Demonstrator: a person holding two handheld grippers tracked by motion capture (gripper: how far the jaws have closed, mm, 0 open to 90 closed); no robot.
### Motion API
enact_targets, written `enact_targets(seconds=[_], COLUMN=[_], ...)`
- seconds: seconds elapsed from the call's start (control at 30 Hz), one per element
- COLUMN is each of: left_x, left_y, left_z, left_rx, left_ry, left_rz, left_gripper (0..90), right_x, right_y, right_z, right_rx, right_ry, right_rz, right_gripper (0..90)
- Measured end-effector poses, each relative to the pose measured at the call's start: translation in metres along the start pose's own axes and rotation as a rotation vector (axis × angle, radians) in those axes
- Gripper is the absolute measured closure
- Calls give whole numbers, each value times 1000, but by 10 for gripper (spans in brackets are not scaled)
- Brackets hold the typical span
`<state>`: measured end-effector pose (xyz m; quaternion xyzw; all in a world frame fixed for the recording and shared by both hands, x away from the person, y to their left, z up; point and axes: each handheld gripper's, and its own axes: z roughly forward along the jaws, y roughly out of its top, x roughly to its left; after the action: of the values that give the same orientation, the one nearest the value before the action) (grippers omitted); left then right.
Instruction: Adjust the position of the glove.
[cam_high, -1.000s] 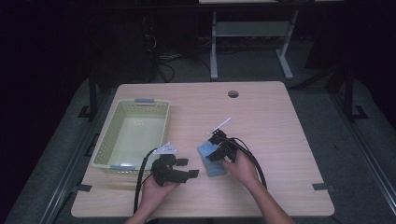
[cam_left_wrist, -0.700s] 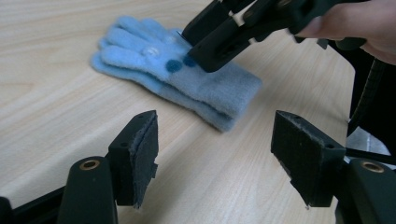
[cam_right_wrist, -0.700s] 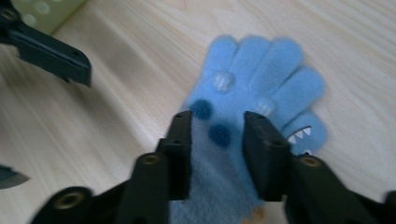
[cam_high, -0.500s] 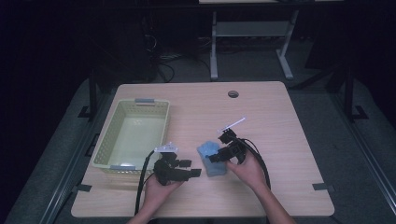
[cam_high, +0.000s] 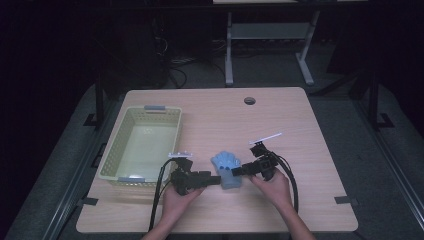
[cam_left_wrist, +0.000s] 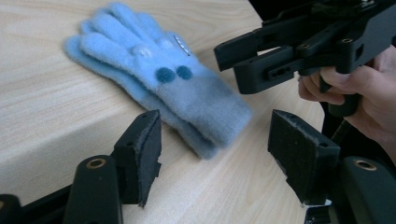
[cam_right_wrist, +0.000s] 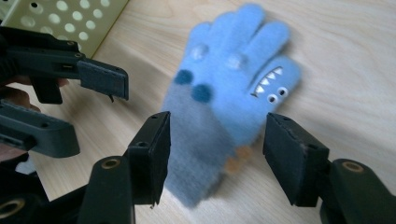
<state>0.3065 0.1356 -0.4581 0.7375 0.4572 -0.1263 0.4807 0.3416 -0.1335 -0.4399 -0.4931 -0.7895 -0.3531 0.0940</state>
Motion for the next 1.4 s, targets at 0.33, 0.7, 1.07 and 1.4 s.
enact_targets(seconds=[0.33,0.7,1.07,1.4], left_x=[4,2,5,4], left_y=[2,0,3,2], left_z=[14,23,29,31], left_rx=[32,78,91,95], left_ry=[-3,54,49,42], left_rz=[-53,-28,-62,-46], left_gripper=[418,518,546,559], right_x=[-9,-10,-13,-12], right_y=[-15,-20,-25,-28], right_z=[7,12,15,18], right_rx=[-30,-24,-25,-30], right_ry=[59,81,112,121], right_rz=[65,78,121,131], right_gripper=[467,497,556,626])
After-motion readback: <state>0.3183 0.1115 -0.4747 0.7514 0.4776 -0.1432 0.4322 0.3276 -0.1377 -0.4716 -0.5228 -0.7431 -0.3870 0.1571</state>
